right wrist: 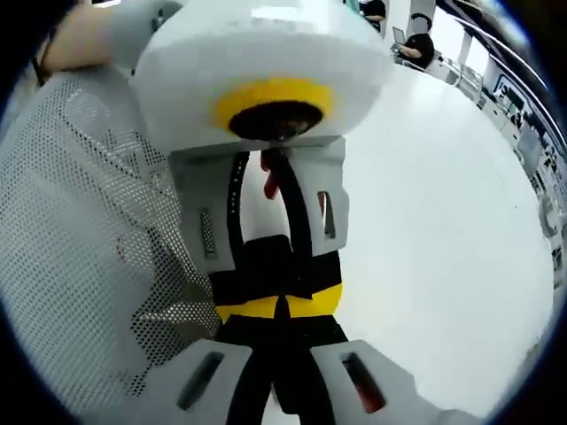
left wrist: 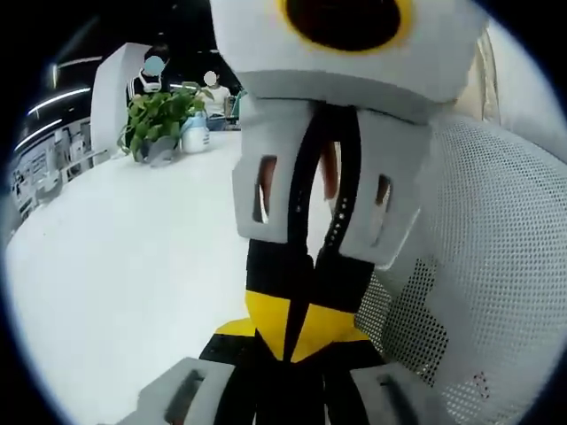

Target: Press the specified remote control buttons in sequence, fully releasing each button before pressing the next.

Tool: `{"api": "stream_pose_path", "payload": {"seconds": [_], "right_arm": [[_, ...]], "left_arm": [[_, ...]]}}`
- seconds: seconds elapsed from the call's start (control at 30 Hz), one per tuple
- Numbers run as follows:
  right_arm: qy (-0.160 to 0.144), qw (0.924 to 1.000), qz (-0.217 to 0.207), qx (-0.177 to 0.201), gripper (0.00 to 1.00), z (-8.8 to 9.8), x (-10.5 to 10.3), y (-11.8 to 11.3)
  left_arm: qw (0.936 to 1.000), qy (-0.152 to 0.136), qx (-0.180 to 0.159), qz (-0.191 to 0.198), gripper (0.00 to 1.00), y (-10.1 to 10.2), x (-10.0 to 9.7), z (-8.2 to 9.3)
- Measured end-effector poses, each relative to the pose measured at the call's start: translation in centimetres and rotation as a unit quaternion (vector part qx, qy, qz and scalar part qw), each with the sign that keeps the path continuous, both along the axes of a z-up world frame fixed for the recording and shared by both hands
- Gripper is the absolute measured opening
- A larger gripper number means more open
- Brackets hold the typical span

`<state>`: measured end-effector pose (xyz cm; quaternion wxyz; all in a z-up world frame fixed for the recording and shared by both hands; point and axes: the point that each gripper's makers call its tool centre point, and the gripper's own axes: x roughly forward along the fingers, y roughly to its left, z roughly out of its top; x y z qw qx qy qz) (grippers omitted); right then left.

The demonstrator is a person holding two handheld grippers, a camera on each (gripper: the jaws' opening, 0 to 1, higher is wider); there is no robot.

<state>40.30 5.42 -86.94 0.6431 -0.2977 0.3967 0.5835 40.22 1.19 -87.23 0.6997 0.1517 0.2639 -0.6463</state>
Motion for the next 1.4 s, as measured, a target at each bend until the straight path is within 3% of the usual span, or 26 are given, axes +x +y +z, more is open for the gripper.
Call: {"api": "stream_pose_path", "payload": {"seconds": [0.13,0.3,0.47,0.57,0.97,1.17,1.27,1.3,1.33,1.4], "right_arm": [[-0.003,0.9999,-0.01,0.013,0.0,0.0,0.0,-0.1],[-0.01,0.9975,-0.036,0.06,0.0,0.2,0.0,-0.5],[-0.012,0.999,-0.02,0.038,0.0,0.2,0.0,-1.5],[-0.001,0.999,-0.017,0.04,0.05,0.3,-0.2,-2.0],[-0.007,0.9995,-0.008,0.03,0.22,0.2,-0.6,-3.3],[-0.029,0.9995,-0.01,0.01,0.24,-0.2,0.1,-4.5],[-0.038,0.9982,0.0,-0.047,0.27,-1.6,0.4,-6.5],[-0.047,0.9979,0.007,-0.044,0.27,-1.7,0.5,-6.4],[-0.037,0.999,-0.002,-0.026,0.27,-1.2,0.3,-5.9],[-0.032,0.999,-0.005,-0.031,0.27,-1.2,0.3,-6.1]], "left_arm": [[1.0,-0.001,0.003,0.0,0.25,-0.1,0.0,0.0],[1.0,-0.003,0.008,0.004,0.25,-0.1,-0.1,0.0],[0.9999,-0.008,0.012,0.006,0.25,-0.2,-0.1,-0.1],[0.9999,-0.01,0.013,0.006,0.25,-0.2,-0.1,0.0],[0.9996,-0.018,0.019,0.006,0.25,-0.2,-0.1,-0.1],[0.9996,-0.019,0.02,0.005,0.26,-0.1,-0.1,-0.2],[0.9996,-0.019,0.019,0.005,0.26,-0.1,-0.1,-0.2],[0.9996,-0.018,0.019,0.005,0.26,-0.1,-0.1,-0.2],[0.9996,-0.019,0.019,0.004,0.26,-0.1,-0.1,-0.2],[0.9997,-0.017,0.018,0.001,0.25,-0.1,-0.1,-0.2]]}}
